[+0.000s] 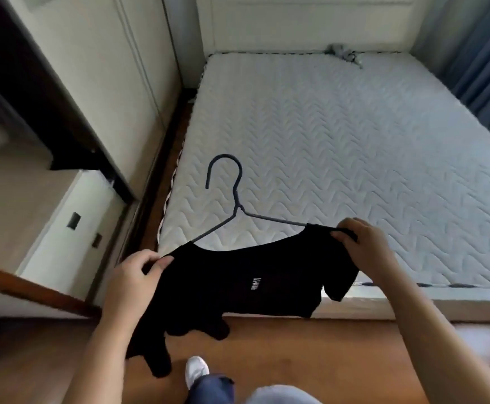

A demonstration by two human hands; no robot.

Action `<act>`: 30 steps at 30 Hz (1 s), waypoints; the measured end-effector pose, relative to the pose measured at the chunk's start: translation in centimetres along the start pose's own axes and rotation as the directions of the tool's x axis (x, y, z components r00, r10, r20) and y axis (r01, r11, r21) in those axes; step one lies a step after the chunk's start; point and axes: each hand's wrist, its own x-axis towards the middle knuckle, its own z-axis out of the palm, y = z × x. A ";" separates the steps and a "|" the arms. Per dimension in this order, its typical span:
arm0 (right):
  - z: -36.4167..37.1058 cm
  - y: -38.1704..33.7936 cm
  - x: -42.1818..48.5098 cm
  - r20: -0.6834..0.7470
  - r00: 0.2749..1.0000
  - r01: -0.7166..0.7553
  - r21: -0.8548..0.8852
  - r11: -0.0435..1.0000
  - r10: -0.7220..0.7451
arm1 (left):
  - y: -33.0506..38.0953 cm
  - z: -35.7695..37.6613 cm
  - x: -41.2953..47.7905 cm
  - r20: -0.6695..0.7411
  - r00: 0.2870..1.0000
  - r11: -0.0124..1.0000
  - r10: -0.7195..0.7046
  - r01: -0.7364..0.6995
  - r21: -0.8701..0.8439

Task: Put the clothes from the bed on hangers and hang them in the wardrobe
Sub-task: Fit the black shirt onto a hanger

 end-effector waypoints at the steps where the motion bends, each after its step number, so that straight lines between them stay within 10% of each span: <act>1: 0.5 -0.8 0.4 0.021 0.999 0.029 0.000 1.000 -0.029 | -0.3 -0.9 -0.2 -0.022 1.000 1.000 -0.013 0.014 0.014; 16: 7.3 -10.3 7.4 -0.113 0.993 0.009 -0.094 0.996 -0.019 | -9.0 -9.5 10.6 0.160 0.987 1.000 0.013 -0.017 0.020; 30: 6.4 -11.5 22.2 -0.140 0.990 0.003 -0.064 0.998 -0.012 | -5.5 -3.8 25.7 -0.062 0.996 0.998 0.060 -0.060 0.001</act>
